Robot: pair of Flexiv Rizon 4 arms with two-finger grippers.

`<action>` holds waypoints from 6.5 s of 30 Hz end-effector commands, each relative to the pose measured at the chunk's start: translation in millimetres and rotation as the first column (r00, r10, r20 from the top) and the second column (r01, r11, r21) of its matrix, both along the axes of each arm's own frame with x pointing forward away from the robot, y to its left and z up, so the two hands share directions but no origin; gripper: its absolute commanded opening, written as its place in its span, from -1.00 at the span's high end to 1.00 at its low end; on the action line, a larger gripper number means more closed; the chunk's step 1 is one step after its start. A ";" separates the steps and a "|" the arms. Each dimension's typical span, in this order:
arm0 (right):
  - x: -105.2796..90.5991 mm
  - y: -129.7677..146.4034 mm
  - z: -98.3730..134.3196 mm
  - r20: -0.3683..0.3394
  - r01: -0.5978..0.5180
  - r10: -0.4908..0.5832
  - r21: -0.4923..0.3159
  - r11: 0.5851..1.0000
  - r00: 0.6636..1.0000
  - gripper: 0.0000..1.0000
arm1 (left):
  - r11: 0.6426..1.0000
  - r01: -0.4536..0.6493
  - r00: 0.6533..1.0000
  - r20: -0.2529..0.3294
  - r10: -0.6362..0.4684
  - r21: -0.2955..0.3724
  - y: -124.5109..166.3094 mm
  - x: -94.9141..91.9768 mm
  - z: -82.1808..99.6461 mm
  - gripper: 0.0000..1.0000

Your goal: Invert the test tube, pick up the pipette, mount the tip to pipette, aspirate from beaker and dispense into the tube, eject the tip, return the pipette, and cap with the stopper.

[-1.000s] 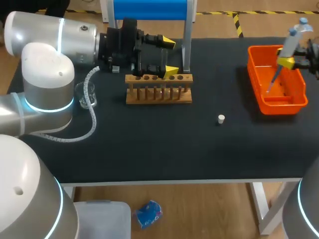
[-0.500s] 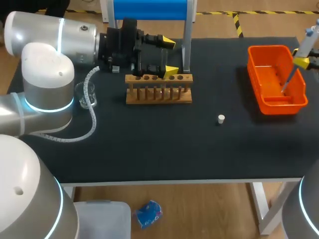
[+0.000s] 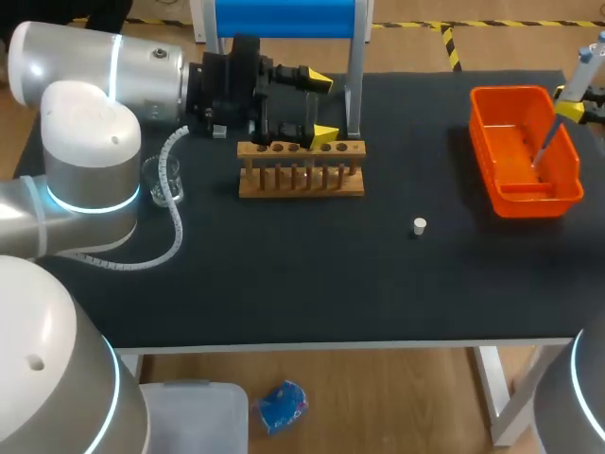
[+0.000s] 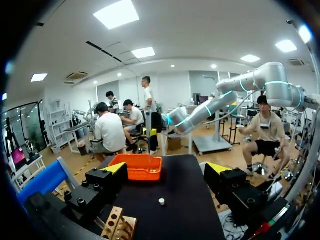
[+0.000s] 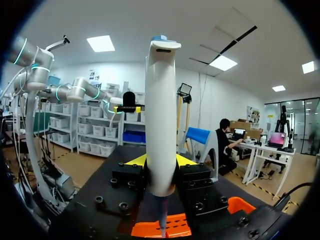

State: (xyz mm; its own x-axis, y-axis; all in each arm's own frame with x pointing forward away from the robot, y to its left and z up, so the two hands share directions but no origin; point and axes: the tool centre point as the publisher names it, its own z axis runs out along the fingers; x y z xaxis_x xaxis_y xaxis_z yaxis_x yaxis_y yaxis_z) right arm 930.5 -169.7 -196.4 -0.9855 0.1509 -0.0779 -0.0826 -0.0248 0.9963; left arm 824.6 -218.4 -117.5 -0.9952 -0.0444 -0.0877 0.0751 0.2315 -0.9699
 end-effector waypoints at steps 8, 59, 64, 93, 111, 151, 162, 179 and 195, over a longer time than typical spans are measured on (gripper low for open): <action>0.9 -4.2 -6.0 -0.008 -0.029 0.029 0.005 1.000 1.000 1.00 | 1.000 -0.002 1.000 0.003 0.002 -0.004 -0.4 -0.4 -1.0 -1.00; 0.9 -4.2 -6.0 -0.008 -0.029 0.029 0.005 1.000 1.000 1.00 | 0.996 -0.052 0.999 -0.005 0.053 0.067 -203.8 95.8 34.3 -1.00; 0.9 -4.2 -6.0 -0.008 -0.029 0.029 0.005 1.000 1.000 1.00 | 0.996 -0.052 0.999 -0.005 0.053 0.067 -203.8 95.8 34.3 -1.00; 0.9 -4.2 -6.0 -0.008 -0.029 0.029 0.005 1.000 1.000 1.00 | 0.992 -0.042 0.999 0.014 0.041 0.116 -282.3 129.2 45.5 0.23; 0.9 -4.2 -6.0 -0.008 -0.029 0.029 0.005 1.000 1.000 1.00 | 0.995 -0.013 0.999 -0.040 0.017 0.101 -327.2 112.4 41.0 1.00; 0.9 -4.2 -6.0 -0.008 -0.029 0.029 0.005 1.000 1.000 1.00 | 0.999 0.011 0.999 -0.049 -0.013 -0.039 -353.3 105.1 34.4 1.00; 0.9 -4.2 -6.0 -0.008 -0.029 0.029 0.005 1.000 1.000 1.00 | 0.995 0.039 0.998 -0.052 -0.044 -0.092 -359.7 104.5 25.6 1.00; 0.9 -4.2 -6.0 -0.008 -0.029 0.029 0.005 1.000 1.000 1.00 | 0.994 0.055 0.997 -0.055 -0.060 -0.096 -366.4 106.3 20.2 1.00; 0.9 -4.2 -6.0 -0.008 -0.029 0.029 0.005 1.000 1.000 1.00 | 0.993 0.033 0.999 0.008 -0.032 -0.114 -358.1 105.0 33.4 1.00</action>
